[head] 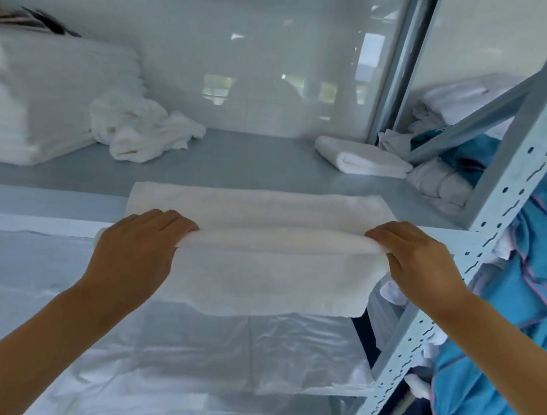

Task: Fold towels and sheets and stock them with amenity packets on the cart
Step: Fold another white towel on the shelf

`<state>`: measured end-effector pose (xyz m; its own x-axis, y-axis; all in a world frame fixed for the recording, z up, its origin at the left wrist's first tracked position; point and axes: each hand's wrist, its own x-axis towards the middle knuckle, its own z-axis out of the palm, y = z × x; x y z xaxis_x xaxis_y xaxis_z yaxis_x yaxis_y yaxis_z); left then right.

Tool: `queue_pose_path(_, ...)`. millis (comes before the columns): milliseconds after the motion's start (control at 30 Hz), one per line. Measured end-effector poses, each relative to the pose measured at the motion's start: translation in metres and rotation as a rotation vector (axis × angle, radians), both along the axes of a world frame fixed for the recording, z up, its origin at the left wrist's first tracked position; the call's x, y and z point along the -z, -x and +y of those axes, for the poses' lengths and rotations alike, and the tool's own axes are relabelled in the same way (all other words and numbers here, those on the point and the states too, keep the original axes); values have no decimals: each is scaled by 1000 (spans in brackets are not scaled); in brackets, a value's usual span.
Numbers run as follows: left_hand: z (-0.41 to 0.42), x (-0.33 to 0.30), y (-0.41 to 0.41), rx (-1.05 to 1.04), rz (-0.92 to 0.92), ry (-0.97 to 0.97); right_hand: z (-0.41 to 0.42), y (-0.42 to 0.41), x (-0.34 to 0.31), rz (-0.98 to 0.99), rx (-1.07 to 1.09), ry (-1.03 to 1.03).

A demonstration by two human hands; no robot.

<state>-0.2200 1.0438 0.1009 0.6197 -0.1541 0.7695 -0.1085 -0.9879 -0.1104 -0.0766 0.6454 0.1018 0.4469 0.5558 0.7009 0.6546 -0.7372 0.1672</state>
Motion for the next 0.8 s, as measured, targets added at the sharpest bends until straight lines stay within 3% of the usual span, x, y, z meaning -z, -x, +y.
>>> queue_pose_path(400, -102, 1, 89, -30, 76, 1, -106, 76, 1, 55, -13, -69)
queue_pose_path(800, -75, -28, 67, -109, 62, 107, -78, 51, -24, 90, -32, -110)
